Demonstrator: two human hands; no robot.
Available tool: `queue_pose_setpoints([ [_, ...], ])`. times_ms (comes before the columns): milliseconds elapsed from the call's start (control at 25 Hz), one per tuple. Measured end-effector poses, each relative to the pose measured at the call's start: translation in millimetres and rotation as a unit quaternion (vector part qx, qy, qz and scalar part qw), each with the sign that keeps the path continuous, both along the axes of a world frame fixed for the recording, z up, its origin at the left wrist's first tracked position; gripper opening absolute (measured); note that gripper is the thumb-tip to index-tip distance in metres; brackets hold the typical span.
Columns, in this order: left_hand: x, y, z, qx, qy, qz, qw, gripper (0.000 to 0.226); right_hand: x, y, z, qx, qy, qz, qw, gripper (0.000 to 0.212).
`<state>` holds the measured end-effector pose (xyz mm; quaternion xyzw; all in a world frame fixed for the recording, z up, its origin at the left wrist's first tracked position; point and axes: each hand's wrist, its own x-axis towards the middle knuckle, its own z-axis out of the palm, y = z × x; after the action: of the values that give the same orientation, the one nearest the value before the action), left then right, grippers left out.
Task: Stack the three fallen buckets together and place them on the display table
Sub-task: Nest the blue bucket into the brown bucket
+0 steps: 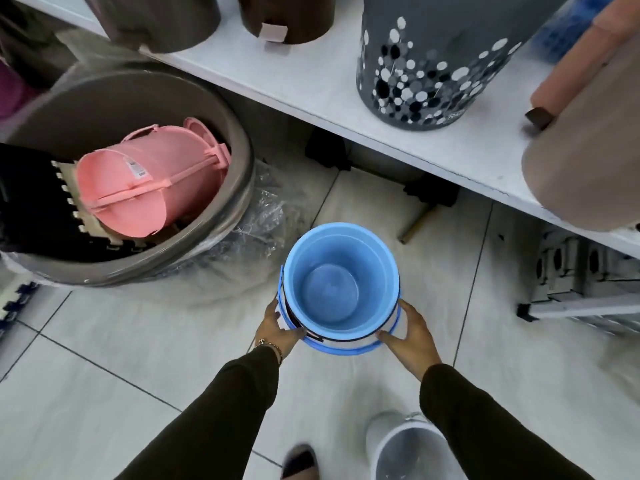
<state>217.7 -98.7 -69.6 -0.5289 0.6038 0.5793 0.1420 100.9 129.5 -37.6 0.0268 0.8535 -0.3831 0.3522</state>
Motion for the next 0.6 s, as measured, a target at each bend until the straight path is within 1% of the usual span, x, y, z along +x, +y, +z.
queue_pose_setpoints([
  [80, 10.4, 5.1, 4.7, -0.012, 0.004, -0.015, 1.0, 0.104, 11.1, 12.1, 4.1, 0.008, 0.004, 0.019, 1.0, 0.083],
  [200, 22.1, 27.3, 18.1, -0.046, -0.012, -0.048, 0.998, 0.105, 29.8, 39.2, 11.1, 0.015, -0.027, 0.014, 0.999, 0.088],
  [320, 37.2, 63.3, 28.4, -0.04, -0.04, -0.085, 0.995, 0.103, 57.1, 79.8, 12.7, 0.021, -0.044, 0.007, 0.999, 0.083],
  [400, 52.1, 91.6, 27.4, -0.019, -0.044, -0.102, 0.994, 0.093, 80.3, 109.7, 8.0, 0.025, -0.052, -0.002, 0.998, 0.081],
  [480, 76.0, 132.5, 17.9, 0.018, -0.046, -0.104, 0.993, 0.076, 112.1, 148.6, -3.3, 0.039, -0.06, -0.005, 0.997, 0.085],
  [560, 105.7, 181.8, -4.2, 0.052, -0.061, -0.124, 0.989, 0.066, 147.5, 193.5, -25.5, 0.085, -0.075, -0.01, 0.994, 0.089],
  [600, 119.6, 205.9, -19.9, 0.066, -0.078, -0.147, 0.984, 0.066, 164.5, 216.0, -42.7, 0.118, -0.083, -0.011, 0.989, 0.09],
])
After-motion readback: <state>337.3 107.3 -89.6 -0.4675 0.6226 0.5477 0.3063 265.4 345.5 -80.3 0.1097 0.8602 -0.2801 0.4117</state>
